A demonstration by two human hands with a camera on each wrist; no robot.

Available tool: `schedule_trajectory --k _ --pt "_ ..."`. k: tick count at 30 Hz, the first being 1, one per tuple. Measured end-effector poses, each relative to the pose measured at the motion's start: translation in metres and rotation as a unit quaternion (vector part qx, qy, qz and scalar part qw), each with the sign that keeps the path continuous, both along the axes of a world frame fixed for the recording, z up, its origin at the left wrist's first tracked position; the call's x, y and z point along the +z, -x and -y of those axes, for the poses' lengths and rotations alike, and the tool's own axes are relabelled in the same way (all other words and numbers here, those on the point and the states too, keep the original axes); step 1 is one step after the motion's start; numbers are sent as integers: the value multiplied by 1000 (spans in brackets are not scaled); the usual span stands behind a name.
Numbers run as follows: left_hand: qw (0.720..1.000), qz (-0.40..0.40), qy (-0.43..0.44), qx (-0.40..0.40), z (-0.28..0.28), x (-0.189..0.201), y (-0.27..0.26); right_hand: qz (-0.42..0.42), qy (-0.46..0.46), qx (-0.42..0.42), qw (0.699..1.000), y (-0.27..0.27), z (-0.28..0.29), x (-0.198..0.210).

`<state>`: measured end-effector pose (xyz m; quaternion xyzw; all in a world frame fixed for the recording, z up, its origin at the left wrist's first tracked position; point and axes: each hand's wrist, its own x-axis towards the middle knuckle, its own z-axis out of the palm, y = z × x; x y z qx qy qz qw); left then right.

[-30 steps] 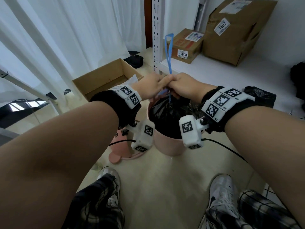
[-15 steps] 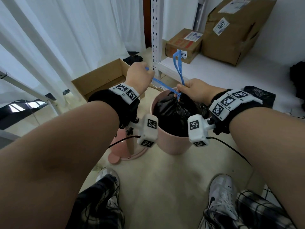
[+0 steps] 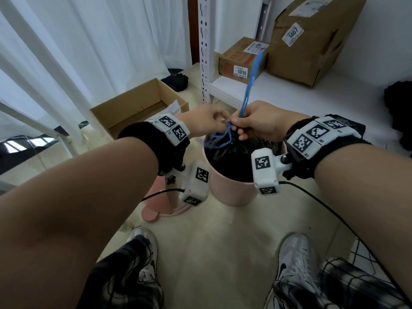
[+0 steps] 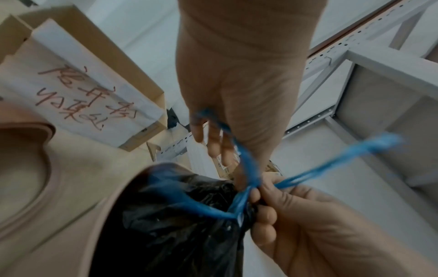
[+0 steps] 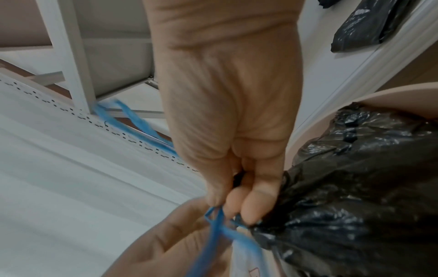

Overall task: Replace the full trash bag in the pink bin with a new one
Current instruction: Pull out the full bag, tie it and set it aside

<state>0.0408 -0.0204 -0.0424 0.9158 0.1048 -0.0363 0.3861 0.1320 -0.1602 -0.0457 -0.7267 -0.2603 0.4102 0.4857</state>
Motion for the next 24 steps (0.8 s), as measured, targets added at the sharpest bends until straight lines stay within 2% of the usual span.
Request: schedule_trajectory --k 2,5,7,9,12,15,18,24 --pt "997 18 66 -20 3 -1 -1 58 2 12 998 -2 4 3" --pt "982 -28 179 -58 4 -1 3 115 -1 17 993 -4 11 4" --pt "977 -51 192 -74 5 -2 3 96 -18 13 995 -5 14 4" --pt "985 -15 166 -35 12 -7 -1 54 -46 2 997 -5 15 4" --pt "968 29 248 23 27 -19 -6 10 -83 -6 996 -8 16 3" --pt "958 17 284 35 20 -26 -8 -5 -94 9 995 -13 23 0" --pt "937 -2 349 25 7 -30 -4 18 -68 42 997 -16 32 2" --pt "963 -11 267 26 11 -19 -4 66 -79 23 994 -16 32 5"
